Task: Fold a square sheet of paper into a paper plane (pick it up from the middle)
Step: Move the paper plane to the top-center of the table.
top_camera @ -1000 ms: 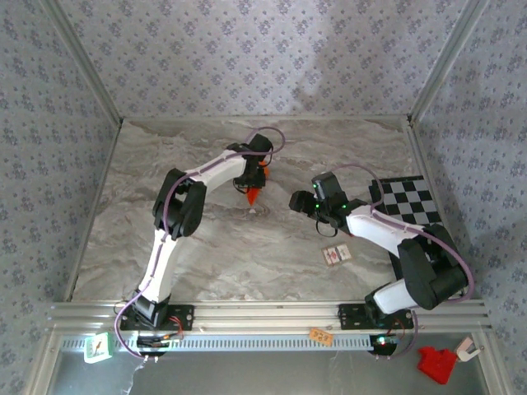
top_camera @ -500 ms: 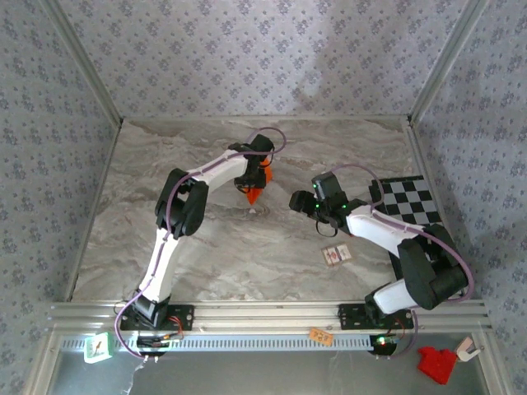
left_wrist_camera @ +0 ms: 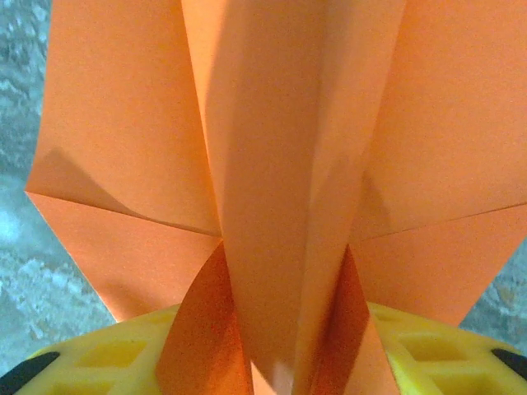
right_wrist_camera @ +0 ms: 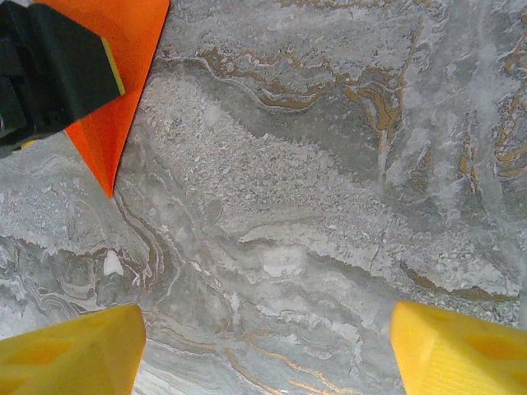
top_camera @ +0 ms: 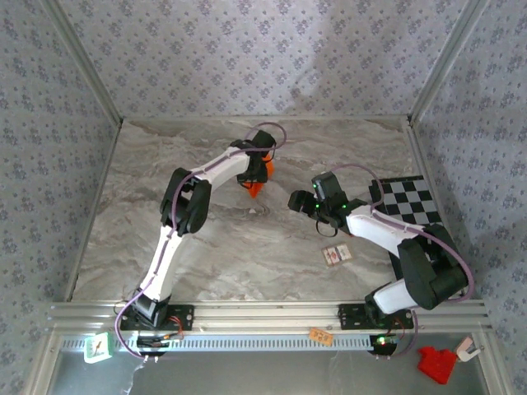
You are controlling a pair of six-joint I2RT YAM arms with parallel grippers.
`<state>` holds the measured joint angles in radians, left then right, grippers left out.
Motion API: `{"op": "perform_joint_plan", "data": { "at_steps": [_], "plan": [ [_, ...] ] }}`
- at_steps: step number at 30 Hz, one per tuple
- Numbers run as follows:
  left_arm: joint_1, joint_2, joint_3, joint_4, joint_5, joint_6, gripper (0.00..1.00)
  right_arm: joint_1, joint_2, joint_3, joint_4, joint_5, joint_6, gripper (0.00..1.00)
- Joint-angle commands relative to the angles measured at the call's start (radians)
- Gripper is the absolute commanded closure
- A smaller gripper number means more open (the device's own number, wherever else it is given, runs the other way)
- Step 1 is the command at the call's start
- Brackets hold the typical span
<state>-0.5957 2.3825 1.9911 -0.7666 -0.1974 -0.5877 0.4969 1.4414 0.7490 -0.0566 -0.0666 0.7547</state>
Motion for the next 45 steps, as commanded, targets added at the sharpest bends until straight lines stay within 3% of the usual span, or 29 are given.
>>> {"op": "perform_joint_plan", "data": {
  "at_steps": [1, 15, 33, 40, 43, 45],
  "plan": [
    [0.011, 0.073, 0.025, -0.045, -0.010, 0.012, 0.49, 0.000, -0.008, 0.030, -0.013, 0.020, -0.036, 0.18],
    [-0.002, 0.093, 0.132, -0.100, -0.008, 0.068, 0.48, 0.003, -0.004, 0.039, -0.032, 0.027, -0.035, 0.17],
    [-0.013, -0.120, 0.161, -0.132, -0.002, 0.034, 0.37, -0.003, -0.063, 0.064, -0.086, 0.091, -0.046, 0.16],
    [-0.013, -0.309, 0.080, -0.092, -0.085, 0.047, 0.32, -0.032, -0.154, 0.126, -0.166, 0.138, -0.172, 0.14],
    [-0.003, -0.444, -0.031, -0.020, -0.142, 0.058, 0.24, -0.043, -0.196, 0.158, -0.195, 0.192, -0.255, 0.11],
    [0.006, -0.559, -0.173, 0.061, -0.210, 0.064, 0.12, -0.051, -0.224, 0.170, -0.204, 0.243, -0.326, 0.04]
  ]
}}
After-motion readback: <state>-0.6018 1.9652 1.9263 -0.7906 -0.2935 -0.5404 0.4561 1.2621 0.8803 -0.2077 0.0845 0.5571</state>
